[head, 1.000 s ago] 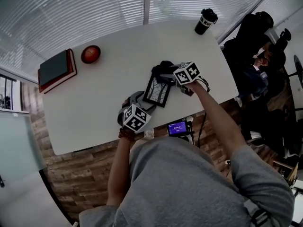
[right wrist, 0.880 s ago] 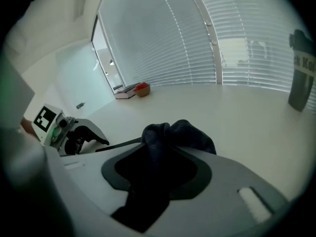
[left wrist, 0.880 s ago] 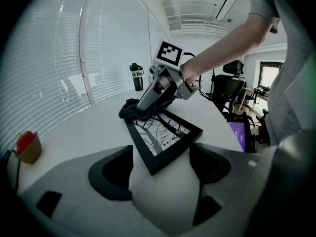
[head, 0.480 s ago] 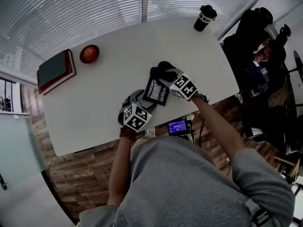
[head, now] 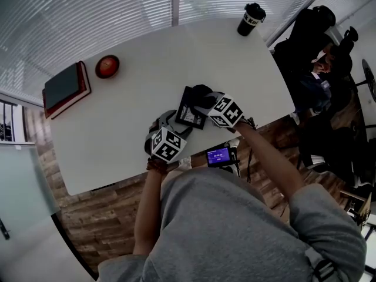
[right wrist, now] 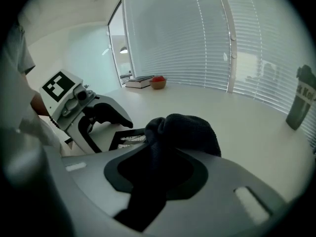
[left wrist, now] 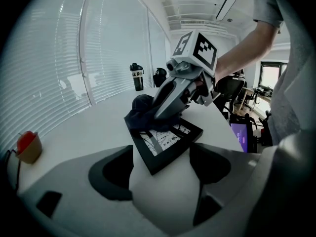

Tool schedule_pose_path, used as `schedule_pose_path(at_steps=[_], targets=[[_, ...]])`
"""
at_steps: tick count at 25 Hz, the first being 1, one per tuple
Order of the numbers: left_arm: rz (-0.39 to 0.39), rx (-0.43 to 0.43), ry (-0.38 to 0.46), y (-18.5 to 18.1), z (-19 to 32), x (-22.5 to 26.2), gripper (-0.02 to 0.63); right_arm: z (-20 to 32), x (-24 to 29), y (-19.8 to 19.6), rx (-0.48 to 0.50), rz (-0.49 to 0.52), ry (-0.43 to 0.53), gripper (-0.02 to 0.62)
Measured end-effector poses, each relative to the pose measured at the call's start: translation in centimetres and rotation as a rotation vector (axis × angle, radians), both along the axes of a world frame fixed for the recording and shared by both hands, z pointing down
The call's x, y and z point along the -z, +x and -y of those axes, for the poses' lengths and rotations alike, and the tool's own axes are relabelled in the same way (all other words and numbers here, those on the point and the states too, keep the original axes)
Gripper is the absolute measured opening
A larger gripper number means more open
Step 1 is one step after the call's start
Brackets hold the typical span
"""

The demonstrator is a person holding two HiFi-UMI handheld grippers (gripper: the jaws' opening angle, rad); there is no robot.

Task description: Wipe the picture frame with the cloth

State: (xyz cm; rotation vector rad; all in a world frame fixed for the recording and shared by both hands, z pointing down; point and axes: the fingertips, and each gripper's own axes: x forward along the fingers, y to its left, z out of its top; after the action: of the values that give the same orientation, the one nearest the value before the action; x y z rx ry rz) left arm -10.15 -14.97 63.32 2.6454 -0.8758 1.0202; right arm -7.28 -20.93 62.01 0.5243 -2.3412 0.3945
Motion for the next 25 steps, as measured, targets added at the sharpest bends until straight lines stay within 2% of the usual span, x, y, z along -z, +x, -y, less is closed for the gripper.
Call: schedule_pose_path(at_steps=[7, 11, 20, 25], targets=[[0.003, 0.002, 0.002, 0.1, 0.1, 0.0, 0.36, -2.7, 0.2, -0.8, 0.012, 0.071, -0.075, 0.103], [0.003, 0.002, 0.001, 0.0, 0.1, 0.0, 0.36, -4.3, 0.2, -1.5, 0.044, 0.08, -0.109, 0.101], [0.004, 0.005, 0.002, 0.0, 0.0, -0.1, 0.36, -5.8, 0.3, -1.9, 0.038, 0.151, -0.266, 0.097], [0.005, 0.004, -0.001, -0.1, 0.0, -0.1, 0.362, -7.3, 1.2, -2.8, 0.052, 0.248, -0.4, 0.097]])
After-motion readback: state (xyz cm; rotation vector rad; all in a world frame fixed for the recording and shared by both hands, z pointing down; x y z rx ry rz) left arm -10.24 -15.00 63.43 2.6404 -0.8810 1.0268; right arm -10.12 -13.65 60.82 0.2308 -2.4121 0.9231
